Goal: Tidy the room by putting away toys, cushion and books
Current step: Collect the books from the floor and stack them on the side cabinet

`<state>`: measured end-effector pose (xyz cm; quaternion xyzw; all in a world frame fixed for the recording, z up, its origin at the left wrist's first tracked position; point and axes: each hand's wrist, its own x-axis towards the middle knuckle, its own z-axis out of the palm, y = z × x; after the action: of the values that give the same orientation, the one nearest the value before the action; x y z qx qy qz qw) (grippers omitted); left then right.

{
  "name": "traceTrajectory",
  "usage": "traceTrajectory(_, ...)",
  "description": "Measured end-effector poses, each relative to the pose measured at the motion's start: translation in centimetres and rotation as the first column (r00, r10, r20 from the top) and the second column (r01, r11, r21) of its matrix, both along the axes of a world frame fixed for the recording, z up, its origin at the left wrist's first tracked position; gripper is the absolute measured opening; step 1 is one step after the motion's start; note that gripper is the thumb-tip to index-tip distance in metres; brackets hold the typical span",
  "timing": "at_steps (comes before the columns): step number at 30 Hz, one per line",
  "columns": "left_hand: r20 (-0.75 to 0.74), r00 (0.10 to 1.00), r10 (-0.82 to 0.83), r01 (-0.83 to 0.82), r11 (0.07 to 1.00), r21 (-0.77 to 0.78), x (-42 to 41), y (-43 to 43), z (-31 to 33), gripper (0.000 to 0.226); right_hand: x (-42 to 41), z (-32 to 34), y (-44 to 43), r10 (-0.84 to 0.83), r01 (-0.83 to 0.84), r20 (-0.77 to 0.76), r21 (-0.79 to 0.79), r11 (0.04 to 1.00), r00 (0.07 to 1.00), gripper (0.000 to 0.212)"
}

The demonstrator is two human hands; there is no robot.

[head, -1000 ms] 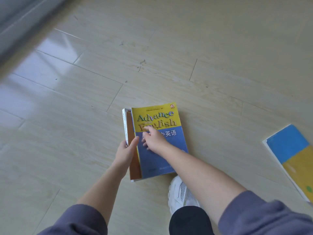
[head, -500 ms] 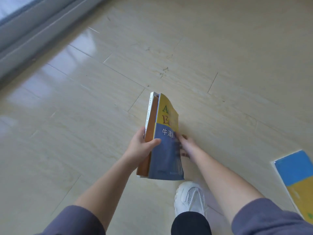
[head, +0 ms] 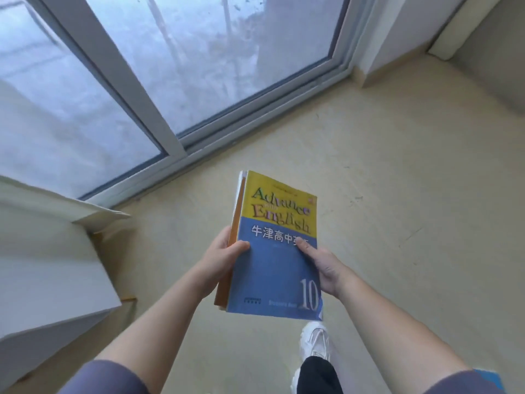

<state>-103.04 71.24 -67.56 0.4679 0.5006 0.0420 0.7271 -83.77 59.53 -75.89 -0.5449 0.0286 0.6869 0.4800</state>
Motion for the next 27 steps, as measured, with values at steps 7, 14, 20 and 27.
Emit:
traceTrajectory(7, -0.179, 0.895, 0.409, -0.402, 0.913, 0.074, -13.4, 2.9, 8.1, 0.019, -11.0, 11.4, 10.2, 0.310, -0.317, 0.130, 0.039, 0.948, 0.942, 0.054)
traceTrajectory(14, -0.281, 0.747, 0.603, -0.579, 0.797, 0.171, -32.8, 6.5, 9.5, 0.024, -30.1, 14.3, 19.0, 0.518, -0.532, 0.219, 0.007, 0.847, 0.827, 0.029)
traceTrajectory(20, -0.336, 0.572, 0.748, -0.660, 0.664, 0.353, -48.3, 9.5, 10.7, 0.025, -47.2, 15.2, 25.1, 0.633, -0.667, 0.264, 0.057, 0.743, 0.728, 0.032)
traceTrajectory(27, -0.383, 0.393, 0.836, -0.550, 0.548, 0.631, -64.0, 13.7, 12.1, 0.036, -64.6, 16.1, 31.6, 0.695, -0.752, 0.317, 0.100, 0.652, 0.645, 0.030)
